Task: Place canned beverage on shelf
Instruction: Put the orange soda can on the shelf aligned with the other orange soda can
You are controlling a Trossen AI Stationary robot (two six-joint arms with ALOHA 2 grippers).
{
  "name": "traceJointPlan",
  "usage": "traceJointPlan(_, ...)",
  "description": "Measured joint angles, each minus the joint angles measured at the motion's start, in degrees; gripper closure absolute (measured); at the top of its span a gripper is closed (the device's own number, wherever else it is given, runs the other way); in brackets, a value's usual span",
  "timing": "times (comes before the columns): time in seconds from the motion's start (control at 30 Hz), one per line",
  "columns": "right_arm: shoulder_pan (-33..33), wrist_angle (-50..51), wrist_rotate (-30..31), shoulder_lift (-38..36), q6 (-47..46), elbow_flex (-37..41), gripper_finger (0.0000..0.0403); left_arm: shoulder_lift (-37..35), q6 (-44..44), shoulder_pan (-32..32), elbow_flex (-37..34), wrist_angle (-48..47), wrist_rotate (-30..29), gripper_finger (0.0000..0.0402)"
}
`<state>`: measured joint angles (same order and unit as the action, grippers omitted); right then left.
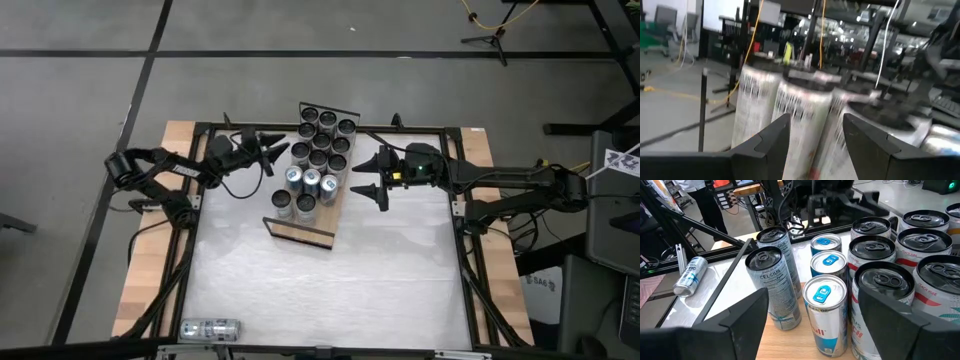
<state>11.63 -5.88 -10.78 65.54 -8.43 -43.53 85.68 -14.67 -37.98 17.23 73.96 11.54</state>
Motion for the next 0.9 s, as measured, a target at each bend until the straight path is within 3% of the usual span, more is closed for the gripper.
traceJointPlan(0.2, 0.0, 0.0, 0.0, 0.0, 0.0, 0.0, 0.01, -7.9, 0.1, 0.2, 0.0, -3.8, 0.0, 0.0223)
traceJointPlan(0.6, 0.0, 0.0, 0.0, 0.0, 0.0, 0.0, 0.01, -30.6, 2.8, 5.8, 0.0, -26.8, -0.4, 0.0223)
traceJointPlan(0.9, 0.0, 0.0, 0.0, 0.0, 0.0, 0.0, 0.01, -43.9, -0.2, 18.0, 2.3, -48.6, -2.6, 0.0223)
